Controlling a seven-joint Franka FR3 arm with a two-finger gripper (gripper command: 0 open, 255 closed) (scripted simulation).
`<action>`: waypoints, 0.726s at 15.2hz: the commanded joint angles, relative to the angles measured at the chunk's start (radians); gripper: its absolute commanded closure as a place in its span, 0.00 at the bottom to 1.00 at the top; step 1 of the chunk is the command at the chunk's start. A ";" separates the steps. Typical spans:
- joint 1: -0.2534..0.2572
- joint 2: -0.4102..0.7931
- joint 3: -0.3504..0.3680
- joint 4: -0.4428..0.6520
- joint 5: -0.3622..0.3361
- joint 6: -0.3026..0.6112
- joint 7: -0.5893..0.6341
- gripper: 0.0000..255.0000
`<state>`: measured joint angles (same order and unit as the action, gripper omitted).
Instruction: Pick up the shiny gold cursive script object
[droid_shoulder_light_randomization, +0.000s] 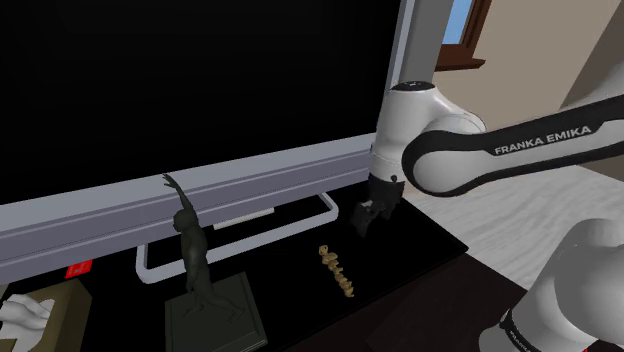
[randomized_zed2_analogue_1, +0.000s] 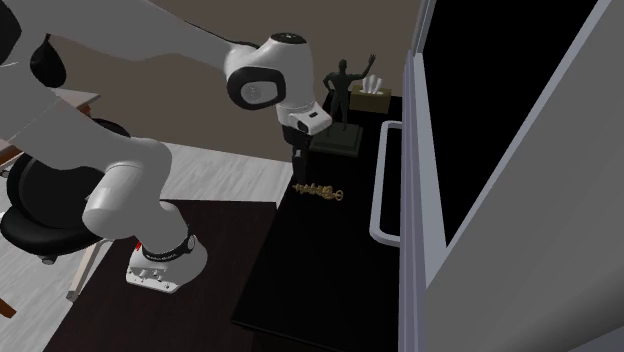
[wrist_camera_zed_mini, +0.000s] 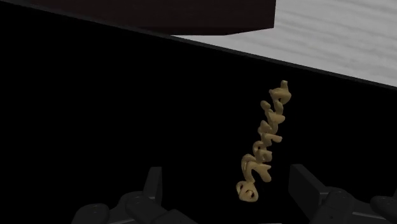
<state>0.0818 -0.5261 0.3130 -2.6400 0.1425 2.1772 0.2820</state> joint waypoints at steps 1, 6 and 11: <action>0.000 0.067 0.037 -0.008 0.005 0.073 0.046 0.00; -0.016 0.261 0.135 0.021 -0.032 0.229 0.184 0.00; -0.037 0.412 0.190 0.054 -0.116 0.332 0.306 0.00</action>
<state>0.0461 -0.1297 0.4976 -2.5879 0.0365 2.4971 0.5722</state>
